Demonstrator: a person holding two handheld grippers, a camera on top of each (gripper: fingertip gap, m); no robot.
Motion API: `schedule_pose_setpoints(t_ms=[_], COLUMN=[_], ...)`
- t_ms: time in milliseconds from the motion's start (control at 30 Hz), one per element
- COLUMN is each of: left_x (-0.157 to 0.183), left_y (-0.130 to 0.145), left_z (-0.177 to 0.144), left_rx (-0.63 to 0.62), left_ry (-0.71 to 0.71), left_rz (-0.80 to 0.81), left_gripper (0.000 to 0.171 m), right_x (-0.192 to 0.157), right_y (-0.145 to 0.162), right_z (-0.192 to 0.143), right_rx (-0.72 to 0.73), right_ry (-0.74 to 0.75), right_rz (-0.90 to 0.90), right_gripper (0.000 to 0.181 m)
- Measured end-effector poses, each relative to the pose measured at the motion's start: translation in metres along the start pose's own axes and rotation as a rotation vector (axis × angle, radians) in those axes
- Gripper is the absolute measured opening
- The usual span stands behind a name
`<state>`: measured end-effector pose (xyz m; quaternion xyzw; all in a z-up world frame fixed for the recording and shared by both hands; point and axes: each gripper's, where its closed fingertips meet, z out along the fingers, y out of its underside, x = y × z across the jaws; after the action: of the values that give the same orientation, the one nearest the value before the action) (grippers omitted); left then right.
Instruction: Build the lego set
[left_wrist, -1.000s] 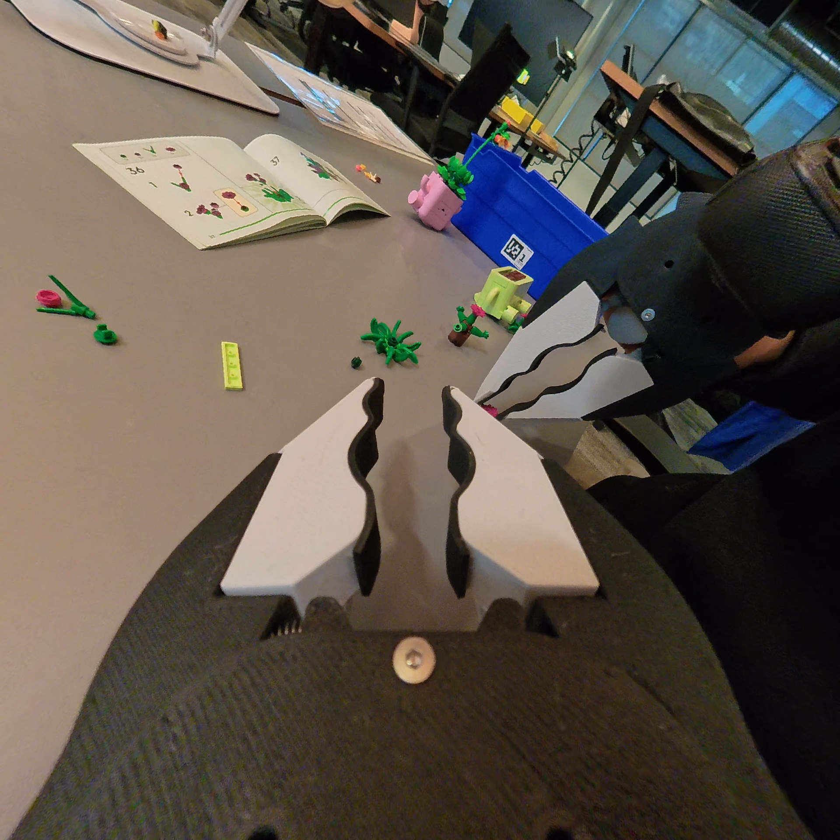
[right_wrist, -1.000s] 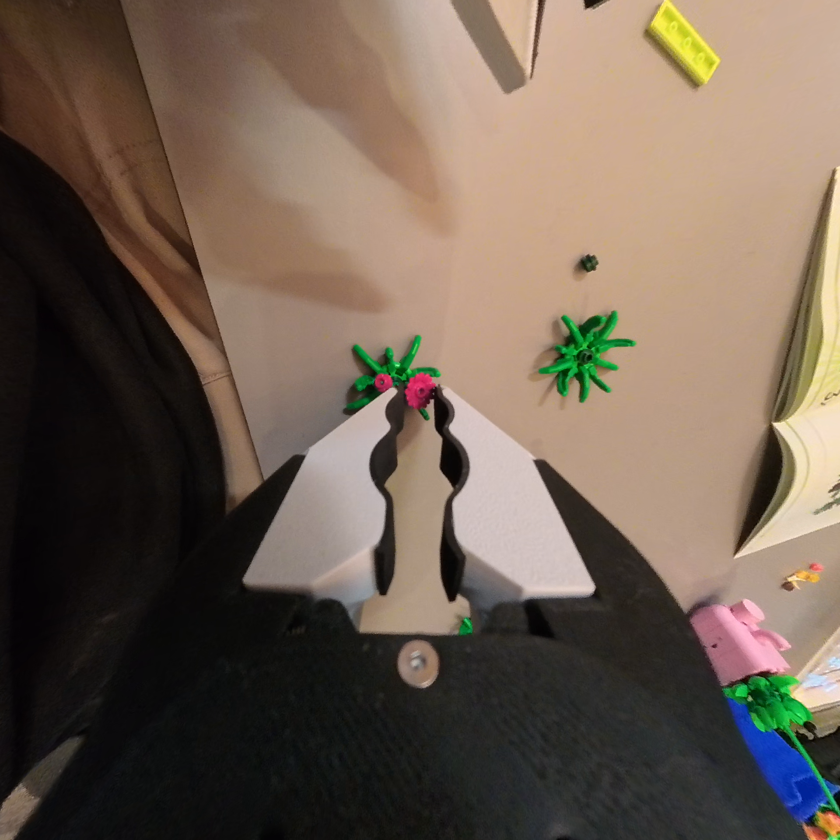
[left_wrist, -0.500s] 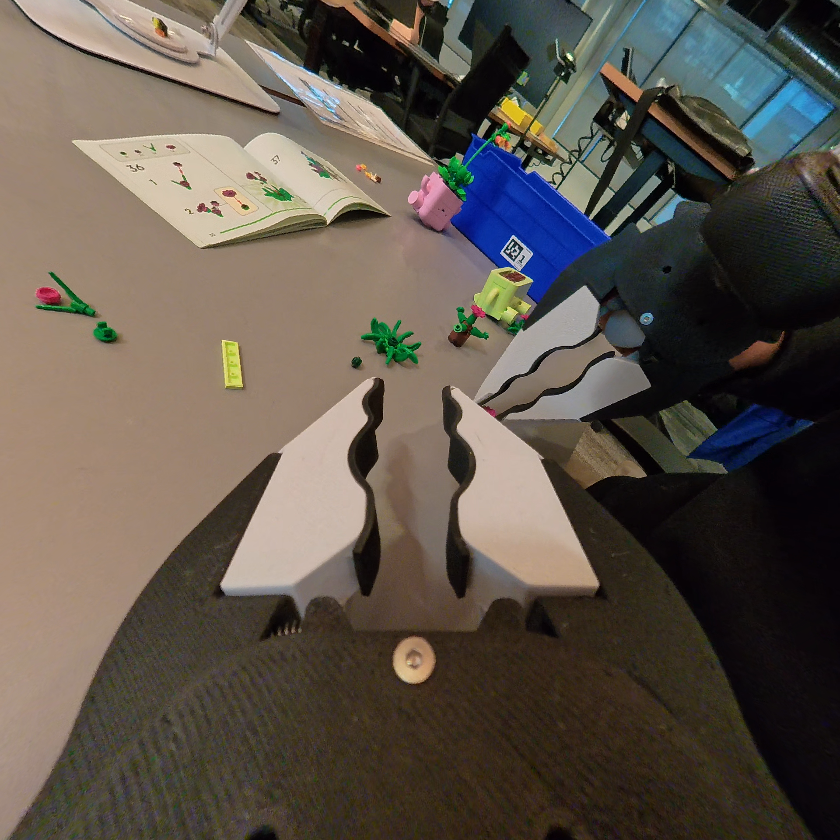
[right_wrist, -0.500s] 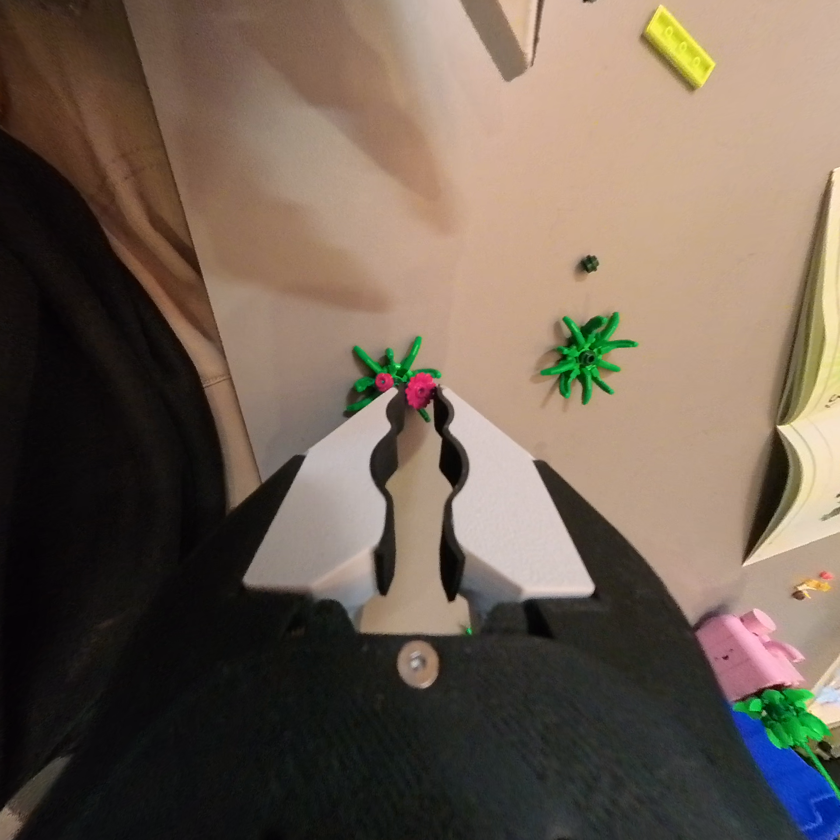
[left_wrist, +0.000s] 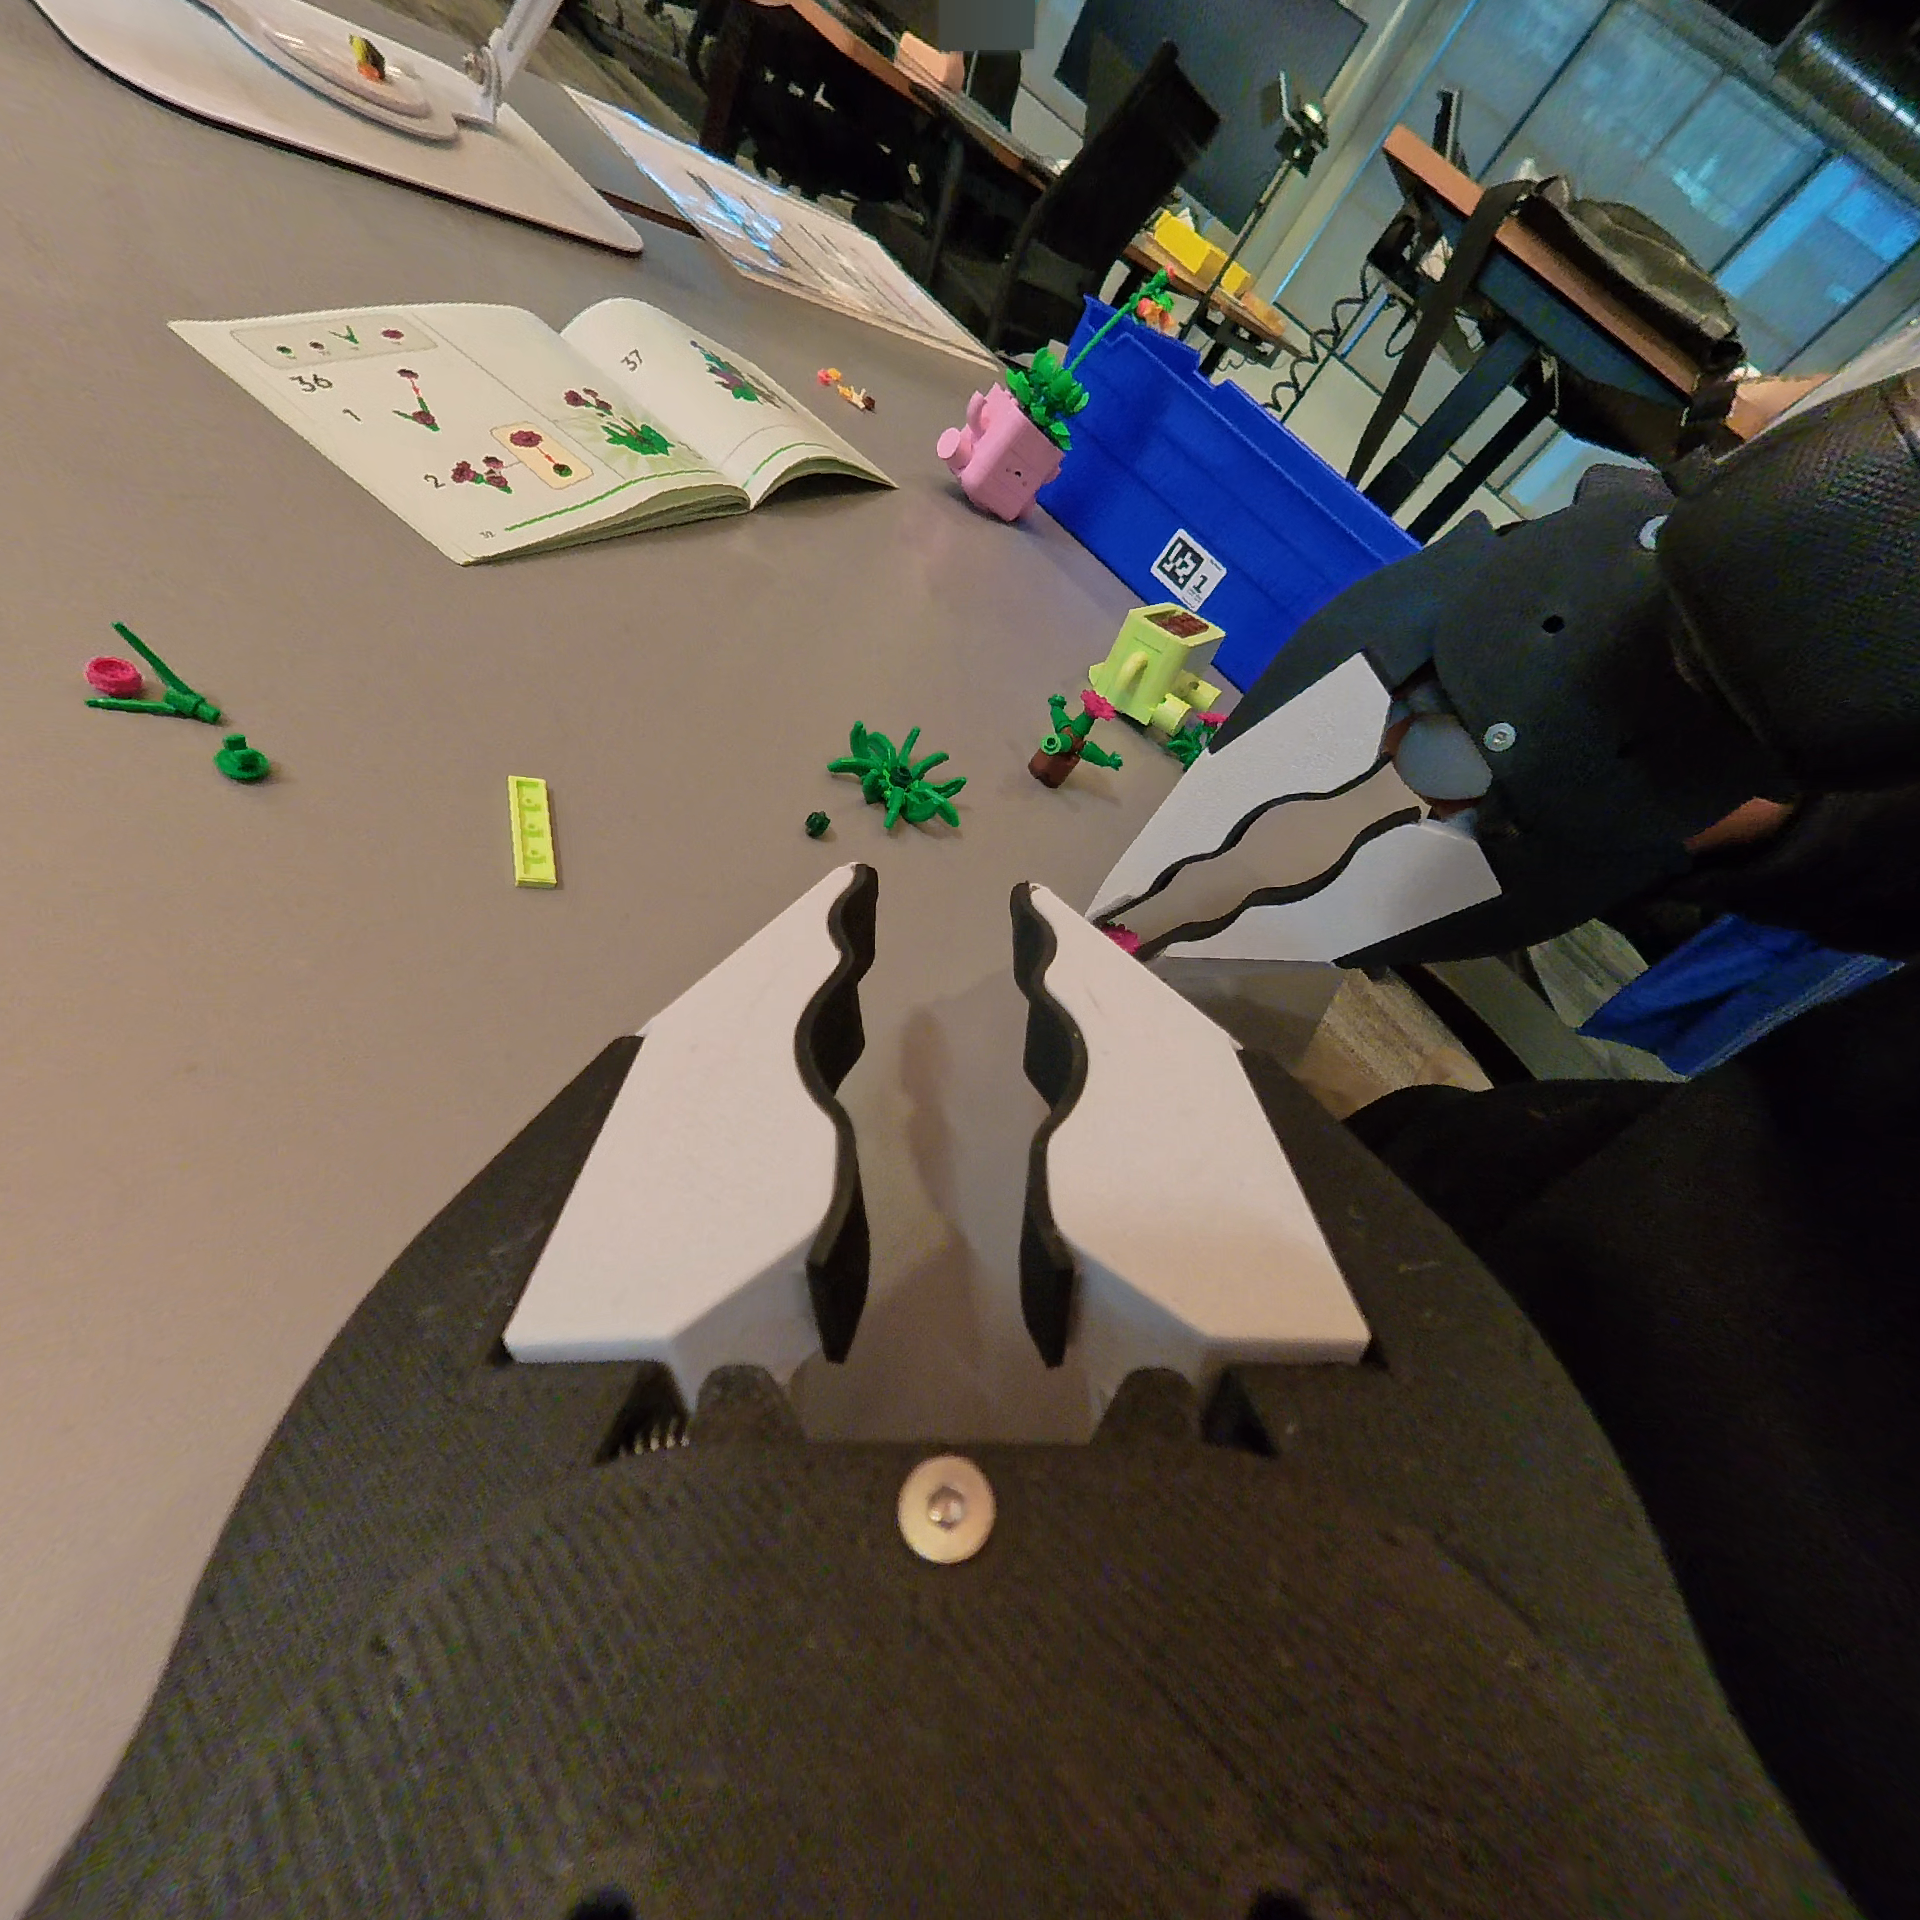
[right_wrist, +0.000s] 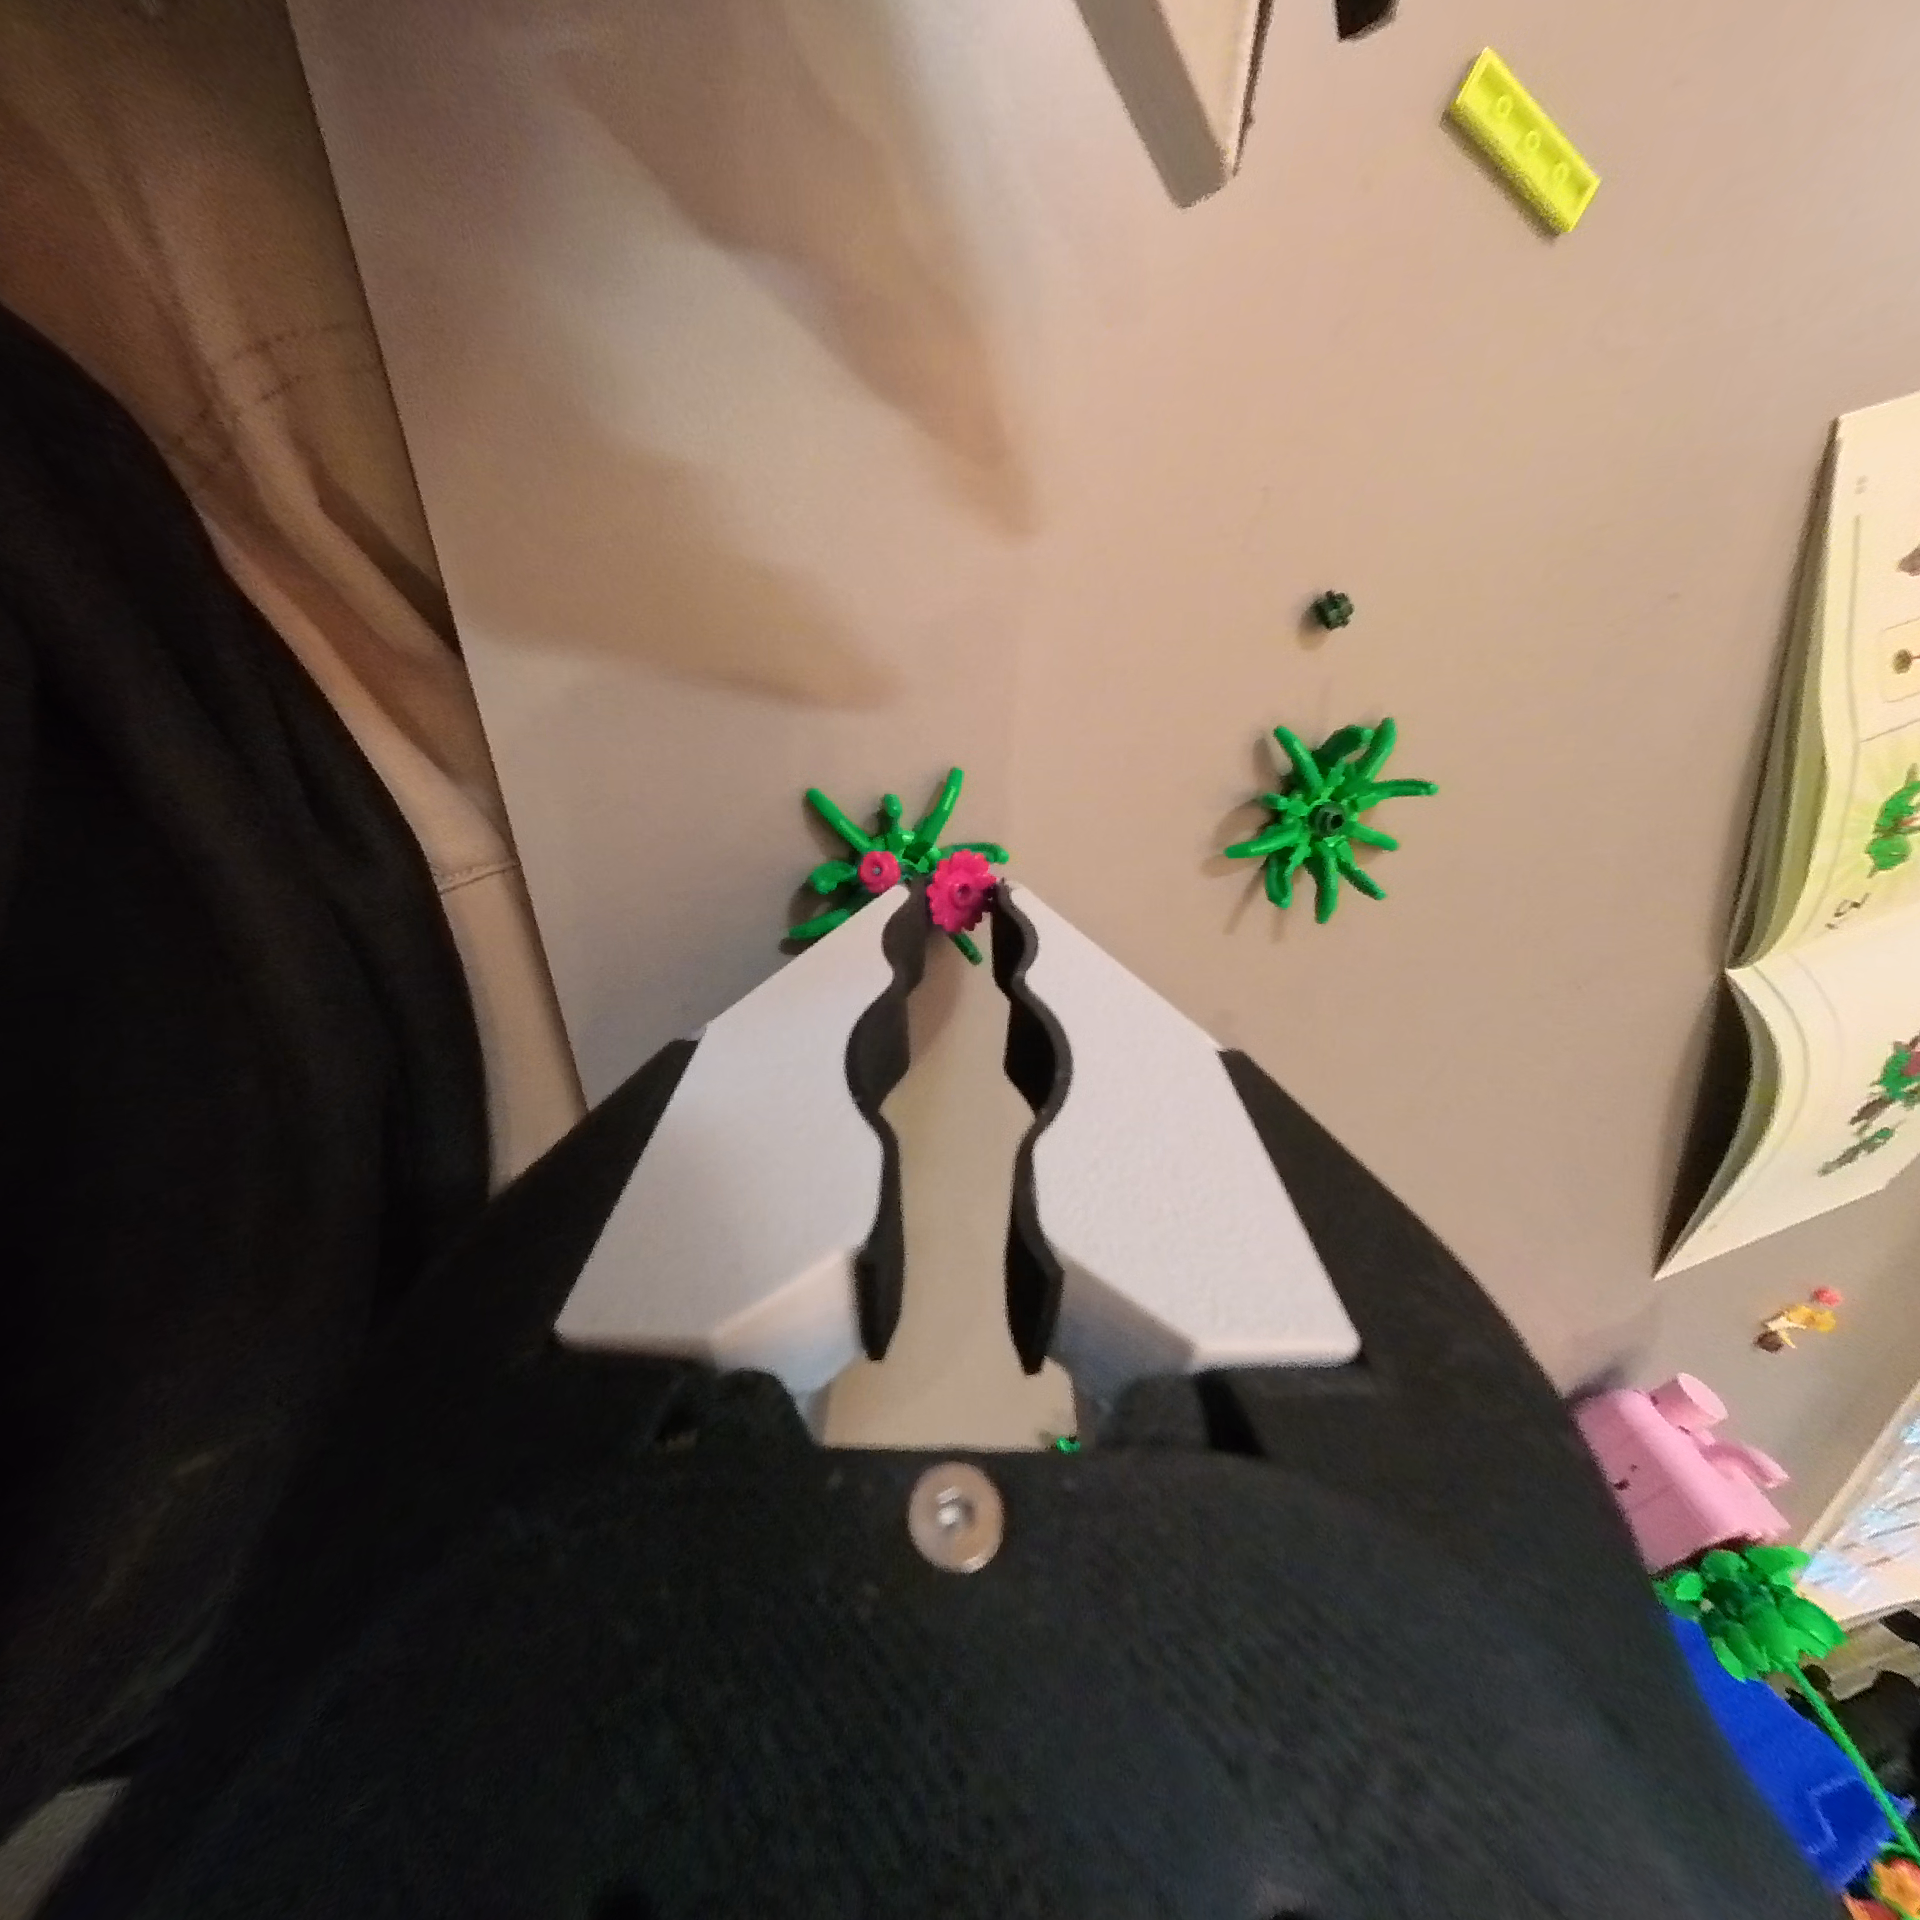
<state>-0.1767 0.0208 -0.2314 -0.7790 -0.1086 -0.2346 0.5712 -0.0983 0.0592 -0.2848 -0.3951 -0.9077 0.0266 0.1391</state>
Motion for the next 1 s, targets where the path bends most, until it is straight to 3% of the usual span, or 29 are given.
schedule_pose_setpoints(t_ms=[233,600,833,1000], left_x=[0.0,0.001,0.004,0.008], left_y=[0.0,0.001,0.004,0.009], left_z=[0.0,0.001,0.003,0.008], left_rx=[-0.001,-0.008,-0.031,-0.06], left_ry=[0.0,-0.005,-0.021,-0.026], left_rz=[-0.001,0.01,0.05,0.086], left_gripper=[0.024,0.024,0.024,0.027], right_x=[0.018,0.026,0.027,0.024], right_y=[0.012,0.01,0.006,0.018], right_z=[0.0,-0.017,-0.038,-0.042], right_rx=[-0.039,0.091,0.349,0.549], right_ry=[0.086,0.041,0.049,0.132], right_rz=[-0.012,0.121,0.283,0.391], right_gripper=[0.01,0.023,0.024,0.03])
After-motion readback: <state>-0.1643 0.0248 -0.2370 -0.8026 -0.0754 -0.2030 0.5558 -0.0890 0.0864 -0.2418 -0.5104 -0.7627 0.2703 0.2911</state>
